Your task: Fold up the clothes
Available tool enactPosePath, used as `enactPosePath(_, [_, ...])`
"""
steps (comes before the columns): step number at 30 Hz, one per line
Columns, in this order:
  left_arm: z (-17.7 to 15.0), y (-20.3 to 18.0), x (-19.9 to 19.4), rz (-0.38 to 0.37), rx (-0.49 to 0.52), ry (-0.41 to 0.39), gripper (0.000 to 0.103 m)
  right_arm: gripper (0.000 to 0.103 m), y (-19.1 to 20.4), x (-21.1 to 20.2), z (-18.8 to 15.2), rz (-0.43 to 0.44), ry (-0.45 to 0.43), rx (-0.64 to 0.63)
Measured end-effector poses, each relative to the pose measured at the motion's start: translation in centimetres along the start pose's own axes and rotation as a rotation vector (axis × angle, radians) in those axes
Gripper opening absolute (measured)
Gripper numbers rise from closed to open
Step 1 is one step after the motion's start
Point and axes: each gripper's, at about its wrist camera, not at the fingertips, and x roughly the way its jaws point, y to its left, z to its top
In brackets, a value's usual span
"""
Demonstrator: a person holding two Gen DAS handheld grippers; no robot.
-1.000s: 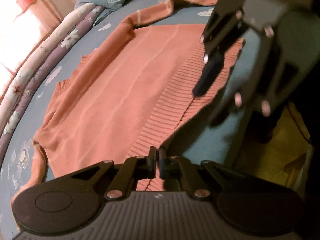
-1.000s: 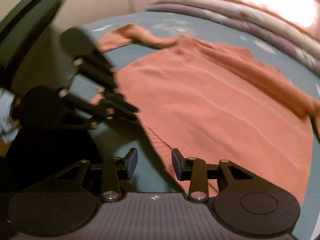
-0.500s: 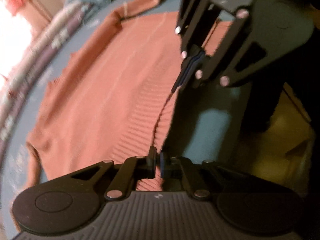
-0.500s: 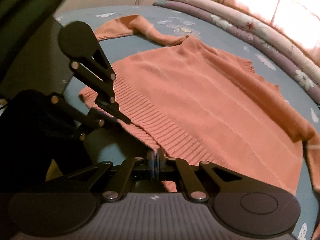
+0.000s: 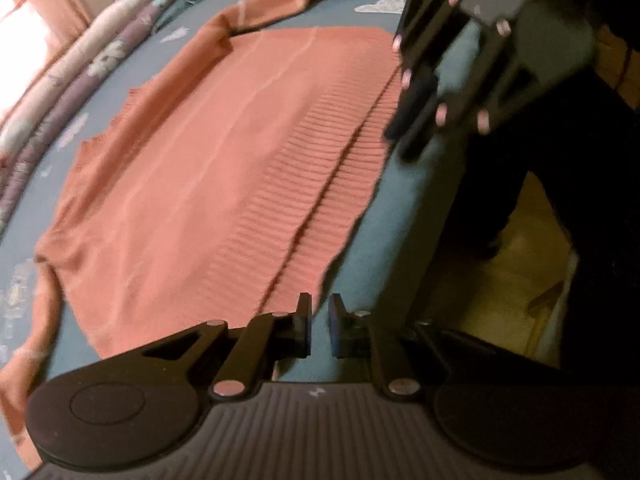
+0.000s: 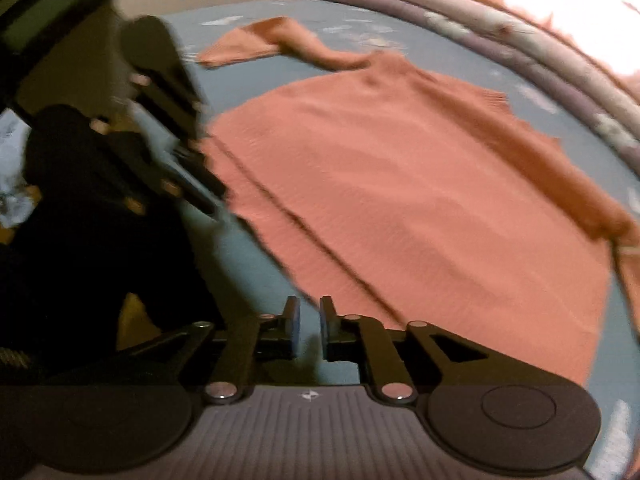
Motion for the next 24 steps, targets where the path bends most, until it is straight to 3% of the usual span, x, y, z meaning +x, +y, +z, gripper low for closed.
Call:
enactPosePath(4, [-1.3, 1.0, 0.1, 0.095, 0.0, 0.044, 0.011, 0.018, -1.8, -0.4, -0.9, -0.09, 0.03, 0.032])
enactPosePath(6, [-1.9, 1.0, 0.2, 0.119, 0.036, 0.065, 0.011, 0.022, -1.6, -0.5, -0.8, -0.08, 0.018, 0.038])
enactPosePath(9, [-2.9, 0.9, 0.3, 0.156, 0.09, 0.097, 0.014, 0.039, -0.5, -0.2, -0.5, -0.052, -0.009, 0.03])
enactPosePath(14, [-4.1, 0.5, 0.5, 0.175, 0.147, 0.112, 0.021, 0.039, 0.5, 0.9, 0.4, -0.017, -0.02, 0.009])
enactPosePath(21, [-3.5, 2.4, 0.4, 0.129, -0.043, 0.003, 0.022, 0.045, 0.9, 1.0, 2.6, -0.002, -0.071, 0.077])
enactPosePath(24, [-3.3, 3.2, 1.4, 0.074, -0.142, 0.01, 0.02, 0.045, 0.8, 1.4, 3.5, -0.015, -0.085, 0.127])
